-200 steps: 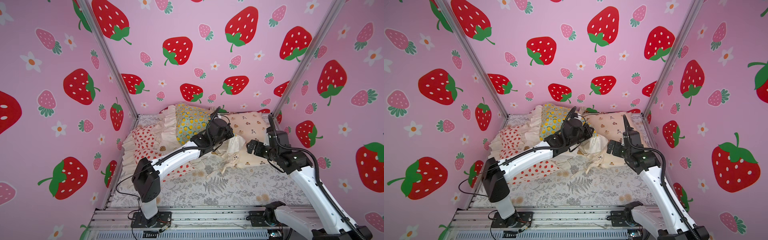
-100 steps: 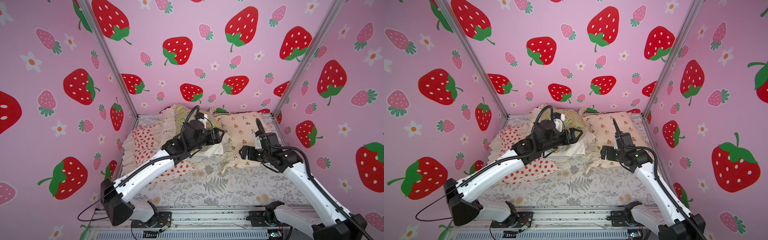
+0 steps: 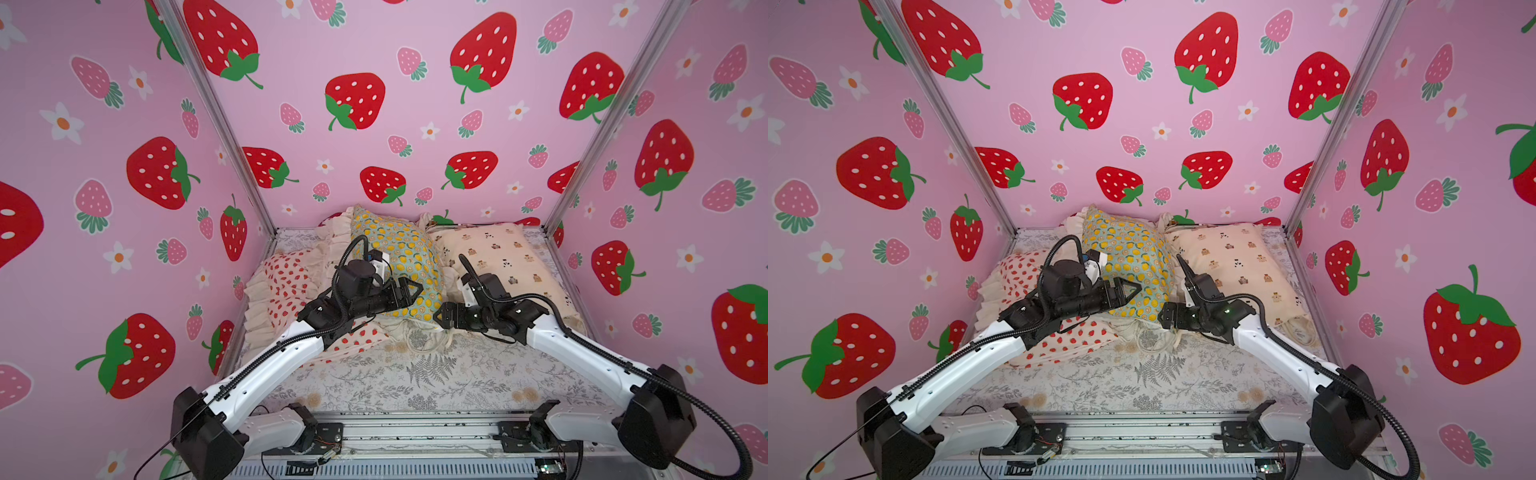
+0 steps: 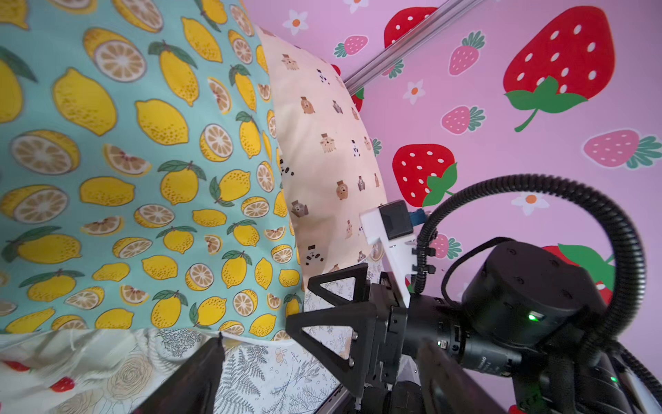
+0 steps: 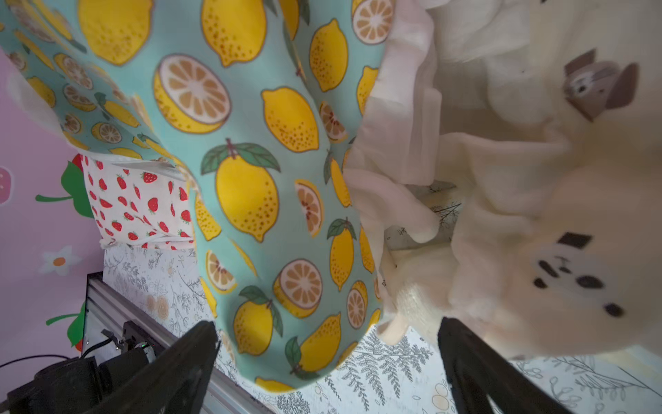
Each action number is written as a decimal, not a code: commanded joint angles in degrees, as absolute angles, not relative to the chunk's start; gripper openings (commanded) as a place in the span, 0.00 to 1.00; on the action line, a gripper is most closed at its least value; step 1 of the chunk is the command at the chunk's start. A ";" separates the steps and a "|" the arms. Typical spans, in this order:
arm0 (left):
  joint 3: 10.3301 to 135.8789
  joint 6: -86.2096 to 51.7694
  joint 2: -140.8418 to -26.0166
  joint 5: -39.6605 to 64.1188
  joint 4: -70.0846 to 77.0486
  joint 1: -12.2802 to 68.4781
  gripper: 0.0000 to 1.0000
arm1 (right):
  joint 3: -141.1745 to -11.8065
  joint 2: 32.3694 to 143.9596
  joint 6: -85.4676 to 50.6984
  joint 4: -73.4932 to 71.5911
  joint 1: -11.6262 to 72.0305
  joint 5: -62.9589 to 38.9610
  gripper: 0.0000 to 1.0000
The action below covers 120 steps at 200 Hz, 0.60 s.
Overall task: Zip up pillowcases
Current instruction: Adjust the pillowcase on the pillowcase.
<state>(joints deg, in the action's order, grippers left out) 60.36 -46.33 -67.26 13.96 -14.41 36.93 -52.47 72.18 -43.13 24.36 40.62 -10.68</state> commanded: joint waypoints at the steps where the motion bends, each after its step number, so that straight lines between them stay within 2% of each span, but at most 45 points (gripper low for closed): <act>1: 59.85 -43.88 -61.89 4.73 -19.80 35.69 0.87 | -50.41 67.63 -49.05 22.16 40.69 -7.87 0.99; 19: 56.34 -43.31 -58.27 -0.13 -22.09 32.42 0.87 | -47.10 64.34 -52.25 19.59 40.61 -7.78 1.00; 54: 50.42 -42.92 -55.62 3.17 -21.95 21.58 0.87 | -43.42 65.36 -57.18 10.66 40.61 -13.74 0.99; 84: 47.67 -42.90 -60.20 11.46 -16.91 14.13 0.88 | -45.14 70.98 -57.66 4.83 40.54 -17.87 1.00; 120: 46.63 -41.73 -66.19 12.40 -7.10 12.69 0.89 | -45.55 75.28 -57.59 0.94 40.08 -16.51 1.00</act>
